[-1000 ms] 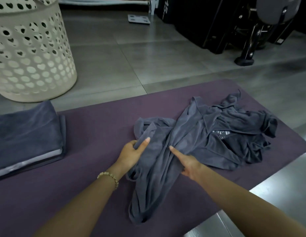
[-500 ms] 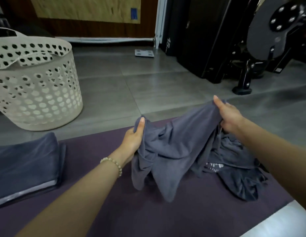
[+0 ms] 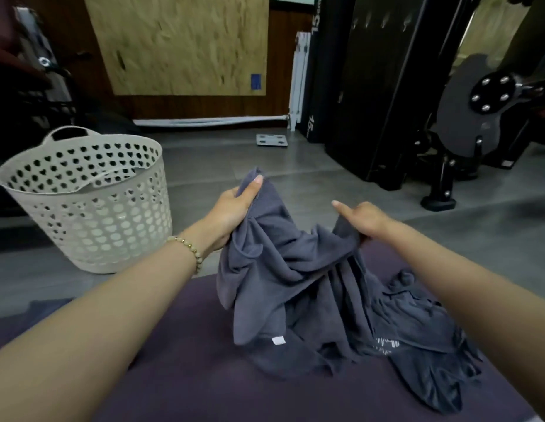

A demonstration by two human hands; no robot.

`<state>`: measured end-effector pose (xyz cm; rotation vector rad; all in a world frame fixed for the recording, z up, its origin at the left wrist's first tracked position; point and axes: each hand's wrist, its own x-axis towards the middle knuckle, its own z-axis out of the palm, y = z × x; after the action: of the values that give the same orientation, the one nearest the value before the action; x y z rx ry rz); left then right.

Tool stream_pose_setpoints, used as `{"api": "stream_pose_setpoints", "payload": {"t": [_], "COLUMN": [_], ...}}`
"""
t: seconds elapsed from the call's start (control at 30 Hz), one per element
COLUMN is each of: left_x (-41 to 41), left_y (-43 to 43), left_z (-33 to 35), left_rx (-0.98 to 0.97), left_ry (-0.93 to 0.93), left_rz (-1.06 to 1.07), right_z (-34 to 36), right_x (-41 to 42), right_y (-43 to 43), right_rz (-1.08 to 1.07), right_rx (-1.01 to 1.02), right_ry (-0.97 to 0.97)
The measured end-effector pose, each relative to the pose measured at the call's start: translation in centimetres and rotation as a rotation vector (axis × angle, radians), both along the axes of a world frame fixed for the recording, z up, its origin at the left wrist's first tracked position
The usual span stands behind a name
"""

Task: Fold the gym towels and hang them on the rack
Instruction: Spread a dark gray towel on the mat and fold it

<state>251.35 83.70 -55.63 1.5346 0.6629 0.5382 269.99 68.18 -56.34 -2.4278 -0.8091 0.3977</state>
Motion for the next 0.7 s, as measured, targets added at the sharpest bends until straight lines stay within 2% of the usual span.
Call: {"api": "stream_pose_setpoints", "payload": {"t": [0.03,0.07,0.13,0.2,0.27,0.47,0.6,0.7], "left_x": [-0.8,-1.7,-3.3,-5.1,-6.9,-14.2,-18.7,-22.1], "left_y": [0.3,0.5,0.8,0.9,1.2,4.1,5.7,7.1], "left_z": [0.4,0.8,1.6,2.6,4.0,7.2,6.9,5.8], "left_rx": [0.041,0.089,0.197,0.291,0.361,0.449,0.385,0.260], "left_ry": [0.018,0.037,0.104,0.150,0.179,0.302,0.218,0.131], "left_rz": [-0.023,-0.054,-0.117,-0.145,-0.148,-0.058,0.146,0.336], "right_z": [0.5,0.8,1.3,2.0,2.5,2.6,1.9,0.4], "right_x": [-0.9,-1.7,-3.6,-6.2,-9.1,-15.4,-18.4,-19.6], "right_y": [0.4,0.9,2.2,3.9,5.3,7.7,8.7,9.1], "right_rz": [0.044,0.083,0.182,0.371,0.522,0.730,0.809,0.808], "right_rx": [-0.052,-0.016,0.207,0.397,0.417,0.314,0.128,0.049], "right_ry": [0.020,0.077,0.311,0.612,0.774,0.728,0.716,0.641]}}
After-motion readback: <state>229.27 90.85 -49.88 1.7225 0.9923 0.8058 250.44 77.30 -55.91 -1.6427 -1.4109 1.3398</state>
